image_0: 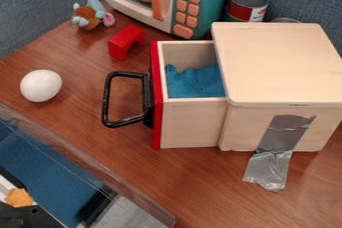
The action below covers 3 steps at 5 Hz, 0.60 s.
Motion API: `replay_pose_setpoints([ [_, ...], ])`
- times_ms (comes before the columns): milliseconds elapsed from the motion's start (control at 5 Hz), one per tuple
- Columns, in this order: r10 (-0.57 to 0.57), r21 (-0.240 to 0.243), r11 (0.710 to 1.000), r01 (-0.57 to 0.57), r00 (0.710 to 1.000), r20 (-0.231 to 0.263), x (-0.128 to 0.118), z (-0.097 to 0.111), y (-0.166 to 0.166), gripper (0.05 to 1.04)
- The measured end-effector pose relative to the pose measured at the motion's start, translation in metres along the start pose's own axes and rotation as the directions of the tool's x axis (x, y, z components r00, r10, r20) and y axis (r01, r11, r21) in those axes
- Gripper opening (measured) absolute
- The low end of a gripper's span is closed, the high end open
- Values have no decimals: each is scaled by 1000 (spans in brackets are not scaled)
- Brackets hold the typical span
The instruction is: Put the stuffed toy inside the drawer
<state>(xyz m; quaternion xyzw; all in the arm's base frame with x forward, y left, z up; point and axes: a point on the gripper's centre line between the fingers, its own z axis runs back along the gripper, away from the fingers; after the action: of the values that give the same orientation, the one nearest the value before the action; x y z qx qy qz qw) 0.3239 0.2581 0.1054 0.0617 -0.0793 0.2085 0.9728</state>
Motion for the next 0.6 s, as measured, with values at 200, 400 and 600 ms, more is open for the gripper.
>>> replay_pose_setpoints([
  [200, -2, -8, 1000, 2, 999, -44, -5, -17, -1, 1000],
  [400, -52, -3, 999, 51, 997, -50, -1, -36, -9, 1000],
  [600, -111, 12, 994, 111, 994, 5, 11, -53, -19, 1000],
])
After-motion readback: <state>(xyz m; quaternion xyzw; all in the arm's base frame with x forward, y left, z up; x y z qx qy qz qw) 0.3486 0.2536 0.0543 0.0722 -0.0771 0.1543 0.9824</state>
